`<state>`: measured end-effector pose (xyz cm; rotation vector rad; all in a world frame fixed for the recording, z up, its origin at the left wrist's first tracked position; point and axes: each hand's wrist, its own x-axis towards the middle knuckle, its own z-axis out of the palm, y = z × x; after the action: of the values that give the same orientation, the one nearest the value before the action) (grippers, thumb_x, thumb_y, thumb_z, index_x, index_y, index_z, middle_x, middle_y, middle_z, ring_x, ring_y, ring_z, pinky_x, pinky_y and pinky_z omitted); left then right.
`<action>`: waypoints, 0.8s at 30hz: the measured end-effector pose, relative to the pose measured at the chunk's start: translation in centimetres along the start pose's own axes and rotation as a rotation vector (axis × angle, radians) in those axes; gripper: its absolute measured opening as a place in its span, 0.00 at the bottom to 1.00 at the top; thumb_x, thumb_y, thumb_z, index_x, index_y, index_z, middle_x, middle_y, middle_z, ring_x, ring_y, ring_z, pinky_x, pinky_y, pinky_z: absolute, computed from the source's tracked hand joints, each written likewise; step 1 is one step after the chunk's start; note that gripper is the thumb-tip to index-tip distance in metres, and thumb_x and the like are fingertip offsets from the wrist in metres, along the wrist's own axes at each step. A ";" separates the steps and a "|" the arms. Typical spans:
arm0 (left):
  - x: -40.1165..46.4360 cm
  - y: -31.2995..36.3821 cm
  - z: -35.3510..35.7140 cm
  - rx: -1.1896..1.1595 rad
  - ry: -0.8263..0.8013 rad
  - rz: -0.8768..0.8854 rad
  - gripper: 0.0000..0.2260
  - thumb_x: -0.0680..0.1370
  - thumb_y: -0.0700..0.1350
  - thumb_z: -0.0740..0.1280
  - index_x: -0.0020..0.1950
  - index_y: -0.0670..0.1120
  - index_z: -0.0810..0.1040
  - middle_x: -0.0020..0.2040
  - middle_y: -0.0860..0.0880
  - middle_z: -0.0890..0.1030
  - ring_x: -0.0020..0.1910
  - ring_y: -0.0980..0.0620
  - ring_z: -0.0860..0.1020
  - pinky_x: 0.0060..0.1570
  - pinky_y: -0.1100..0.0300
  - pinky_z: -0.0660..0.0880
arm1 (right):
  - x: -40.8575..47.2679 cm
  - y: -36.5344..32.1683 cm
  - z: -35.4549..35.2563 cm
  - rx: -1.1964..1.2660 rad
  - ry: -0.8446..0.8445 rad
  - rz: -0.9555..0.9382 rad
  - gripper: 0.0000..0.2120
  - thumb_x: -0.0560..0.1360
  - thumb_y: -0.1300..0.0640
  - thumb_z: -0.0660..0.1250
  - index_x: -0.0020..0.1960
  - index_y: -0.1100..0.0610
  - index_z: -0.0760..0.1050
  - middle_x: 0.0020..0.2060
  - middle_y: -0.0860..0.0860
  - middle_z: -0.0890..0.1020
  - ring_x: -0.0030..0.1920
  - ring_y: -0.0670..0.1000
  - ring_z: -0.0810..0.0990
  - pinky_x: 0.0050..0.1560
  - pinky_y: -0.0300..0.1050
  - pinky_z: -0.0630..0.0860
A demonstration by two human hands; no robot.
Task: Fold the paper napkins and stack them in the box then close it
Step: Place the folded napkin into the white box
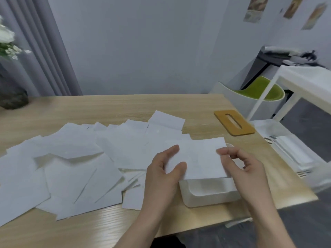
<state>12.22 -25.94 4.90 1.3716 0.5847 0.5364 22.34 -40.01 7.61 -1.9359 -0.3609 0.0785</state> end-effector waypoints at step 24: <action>1.2 -3.9 2.6 0.946 -0.102 0.454 0.25 0.74 0.63 0.50 0.60 0.59 0.80 0.58 0.60 0.75 0.76 0.56 0.57 0.70 0.48 0.23 | 2.9 5.8 -2.7 -0.514 0.057 -0.156 0.11 0.74 0.59 0.70 0.40 0.42 0.80 0.38 0.33 0.78 0.52 0.29 0.64 0.60 0.41 0.49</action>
<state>14.93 -27.57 1.19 2.4506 0.4486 0.5647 26.96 -43.60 3.72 -2.4001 -0.5302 -0.1894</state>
